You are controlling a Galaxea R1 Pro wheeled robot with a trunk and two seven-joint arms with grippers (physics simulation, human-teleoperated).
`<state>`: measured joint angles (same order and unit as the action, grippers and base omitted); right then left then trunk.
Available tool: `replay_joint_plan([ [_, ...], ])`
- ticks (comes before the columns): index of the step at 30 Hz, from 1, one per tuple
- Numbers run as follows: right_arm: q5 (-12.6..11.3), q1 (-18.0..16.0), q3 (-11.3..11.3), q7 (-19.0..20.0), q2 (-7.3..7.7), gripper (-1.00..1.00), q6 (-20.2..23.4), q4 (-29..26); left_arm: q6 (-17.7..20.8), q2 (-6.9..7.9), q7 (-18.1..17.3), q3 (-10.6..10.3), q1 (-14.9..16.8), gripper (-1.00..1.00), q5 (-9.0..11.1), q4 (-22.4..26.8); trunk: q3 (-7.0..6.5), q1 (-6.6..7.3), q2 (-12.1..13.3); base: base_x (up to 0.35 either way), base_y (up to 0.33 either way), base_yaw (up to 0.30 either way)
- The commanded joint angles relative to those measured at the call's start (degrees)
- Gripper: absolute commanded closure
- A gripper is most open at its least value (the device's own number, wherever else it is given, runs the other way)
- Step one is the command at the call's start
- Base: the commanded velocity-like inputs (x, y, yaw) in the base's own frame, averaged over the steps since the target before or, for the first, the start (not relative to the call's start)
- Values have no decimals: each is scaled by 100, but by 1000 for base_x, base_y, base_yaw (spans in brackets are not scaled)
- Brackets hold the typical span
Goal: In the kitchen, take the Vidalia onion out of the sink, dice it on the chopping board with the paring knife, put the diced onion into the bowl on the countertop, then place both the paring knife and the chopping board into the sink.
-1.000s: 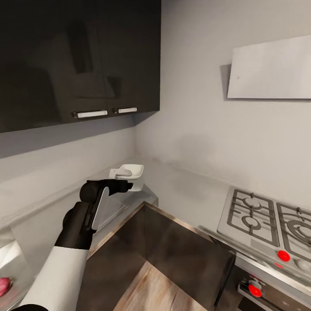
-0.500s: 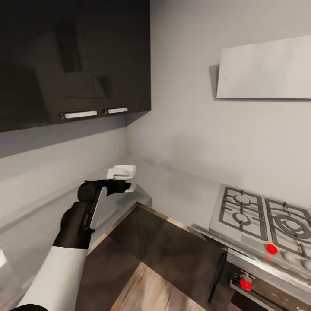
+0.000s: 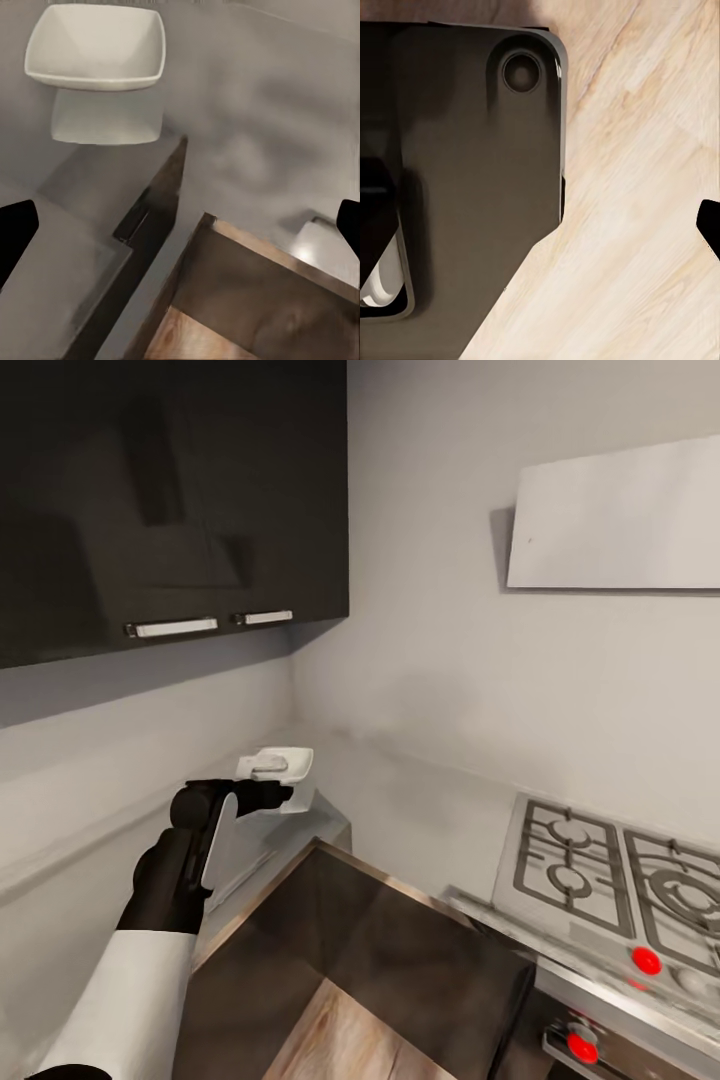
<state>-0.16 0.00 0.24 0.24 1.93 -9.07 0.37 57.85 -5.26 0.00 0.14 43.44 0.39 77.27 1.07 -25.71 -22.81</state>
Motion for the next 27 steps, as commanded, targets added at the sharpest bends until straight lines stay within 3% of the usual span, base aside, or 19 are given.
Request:
replay_joint_plan([
  [1,-2,-4,2,3,1,-100,-25,5,25,-2,0,0,5,-100,3,3,11,-7,-11,326,0,0],
  [9,-2,-6,2,3,1,-100,-25,6,19,-2,0,3,6,-100,1,-8,11,-7,-11,246,0,0],
  [21,-2,-4,2,-2,1,-100,-25,6,16,-2,0,-4,6,-100,-1,-2,11,-7,-11,39,0,4],
  [27,-2,-4,2,-6,1,-100,-25,7,16,-2,0,-5,6,-100,-2,-4,11,-7,-11,150,-57,148],
])
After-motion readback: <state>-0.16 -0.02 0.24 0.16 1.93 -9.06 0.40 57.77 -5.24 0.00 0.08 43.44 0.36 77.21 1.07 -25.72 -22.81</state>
